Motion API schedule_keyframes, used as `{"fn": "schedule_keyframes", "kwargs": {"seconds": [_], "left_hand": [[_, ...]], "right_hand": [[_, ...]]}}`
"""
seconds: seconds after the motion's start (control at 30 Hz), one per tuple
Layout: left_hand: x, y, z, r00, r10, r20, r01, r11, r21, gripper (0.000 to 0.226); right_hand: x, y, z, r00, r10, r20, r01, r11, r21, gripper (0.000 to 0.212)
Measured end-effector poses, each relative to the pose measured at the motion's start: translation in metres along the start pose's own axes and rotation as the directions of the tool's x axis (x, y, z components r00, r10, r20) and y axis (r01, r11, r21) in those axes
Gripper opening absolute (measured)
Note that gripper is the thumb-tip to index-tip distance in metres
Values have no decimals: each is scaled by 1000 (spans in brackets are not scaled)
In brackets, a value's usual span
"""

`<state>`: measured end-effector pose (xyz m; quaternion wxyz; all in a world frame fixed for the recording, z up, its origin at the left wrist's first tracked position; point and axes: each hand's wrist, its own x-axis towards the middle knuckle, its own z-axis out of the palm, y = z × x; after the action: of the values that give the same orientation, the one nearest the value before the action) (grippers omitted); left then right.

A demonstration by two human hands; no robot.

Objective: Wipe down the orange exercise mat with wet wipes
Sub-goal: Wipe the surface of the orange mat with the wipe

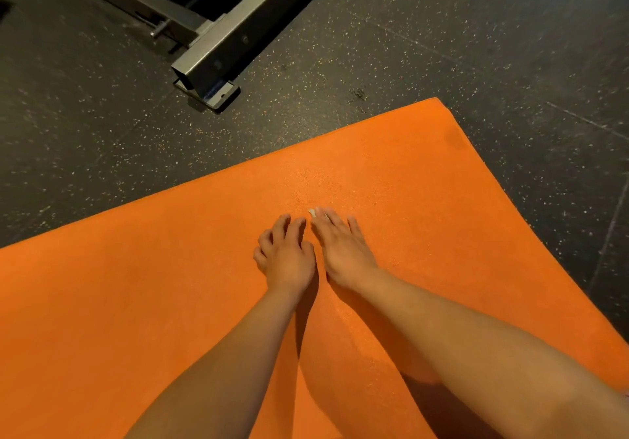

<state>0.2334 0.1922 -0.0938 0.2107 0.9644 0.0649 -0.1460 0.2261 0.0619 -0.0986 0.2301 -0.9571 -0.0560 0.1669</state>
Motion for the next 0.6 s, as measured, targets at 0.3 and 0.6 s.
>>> {"fn": "schedule_keyframes", "kwargs": {"seconds": [0.3,0.6], "left_hand": [[12,-5,1,999,47,28,-49,996,70,54],[35,6,6,998,62,31,-65,991,115,54]], "right_hand": [[27,39,-19,923,295,-247,-310,950,-27,82],[47,51,-12,983,15,-182,-44,987,-158,70]]}}
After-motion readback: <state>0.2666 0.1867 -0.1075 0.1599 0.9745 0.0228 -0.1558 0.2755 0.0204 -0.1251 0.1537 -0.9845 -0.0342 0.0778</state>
